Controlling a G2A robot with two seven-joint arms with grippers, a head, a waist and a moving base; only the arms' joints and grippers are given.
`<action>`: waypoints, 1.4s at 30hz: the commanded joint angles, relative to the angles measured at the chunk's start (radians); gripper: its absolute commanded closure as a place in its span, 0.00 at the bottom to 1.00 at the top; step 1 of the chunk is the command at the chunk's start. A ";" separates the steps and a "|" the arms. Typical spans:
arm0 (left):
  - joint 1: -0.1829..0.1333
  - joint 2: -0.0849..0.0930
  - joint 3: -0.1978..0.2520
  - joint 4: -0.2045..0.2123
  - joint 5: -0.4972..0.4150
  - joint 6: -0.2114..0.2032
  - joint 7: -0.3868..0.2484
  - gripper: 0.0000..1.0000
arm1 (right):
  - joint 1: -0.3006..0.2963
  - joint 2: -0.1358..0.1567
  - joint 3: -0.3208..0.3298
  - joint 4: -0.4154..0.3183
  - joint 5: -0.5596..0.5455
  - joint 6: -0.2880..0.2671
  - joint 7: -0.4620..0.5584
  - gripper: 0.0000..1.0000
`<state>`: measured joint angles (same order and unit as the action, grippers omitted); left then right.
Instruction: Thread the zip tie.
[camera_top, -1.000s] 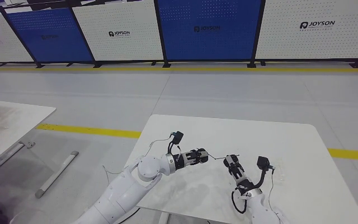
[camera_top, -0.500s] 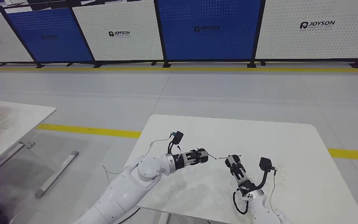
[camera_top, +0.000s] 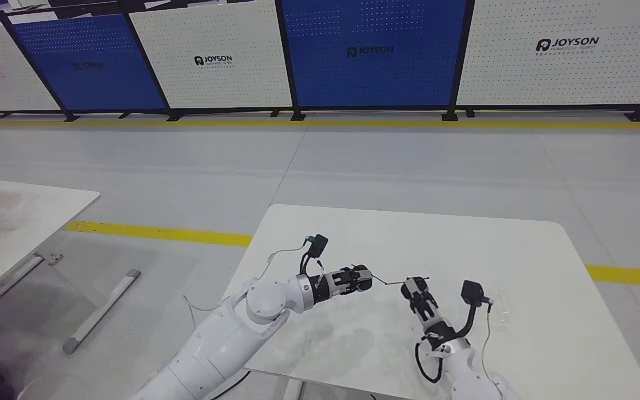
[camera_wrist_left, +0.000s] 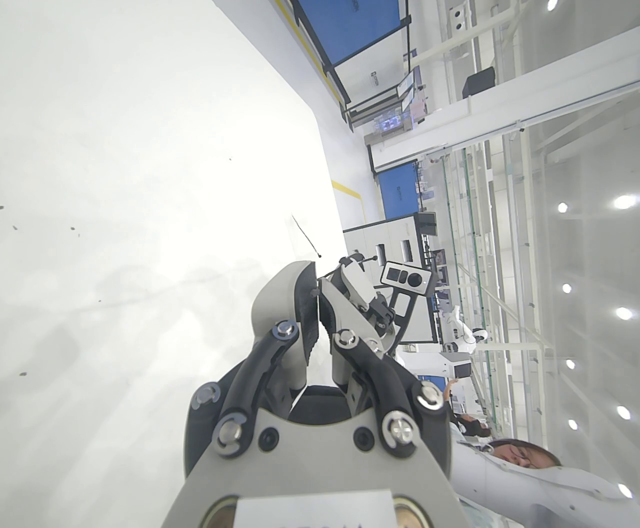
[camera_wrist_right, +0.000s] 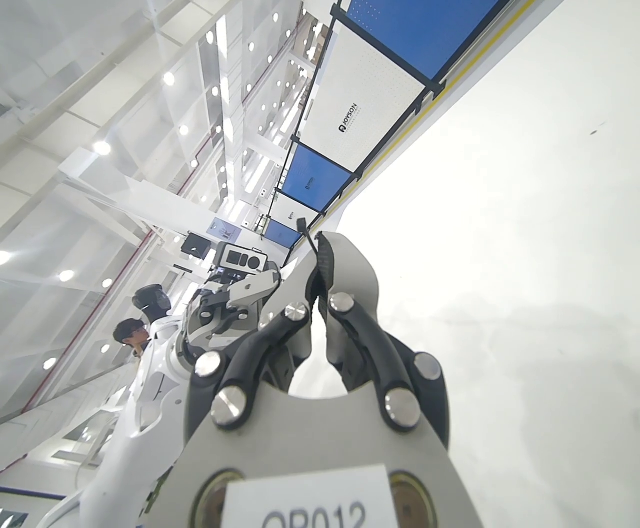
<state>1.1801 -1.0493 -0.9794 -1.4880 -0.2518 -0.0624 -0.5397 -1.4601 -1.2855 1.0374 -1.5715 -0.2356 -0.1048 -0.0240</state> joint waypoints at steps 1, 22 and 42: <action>0.000 0.000 0.000 0.000 0.000 0.000 0.000 1.00 | 0.001 -0.002 -0.001 0.001 -0.004 0.002 -0.002 1.00; 0.000 0.000 0.000 0.000 0.000 0.000 0.000 1.00 | -0.025 -0.012 0.017 -0.021 -0.029 0.003 -0.007 1.00; 0.000 0.000 0.000 0.000 0.000 0.000 0.000 1.00 | 0.001 -0.029 0.004 0.022 -0.006 -0.009 0.025 1.00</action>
<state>1.1801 -1.0493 -0.9794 -1.4880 -0.2518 -0.0624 -0.5397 -1.4599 -1.3139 1.0423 -1.5500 -0.2424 -0.1136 -0.0003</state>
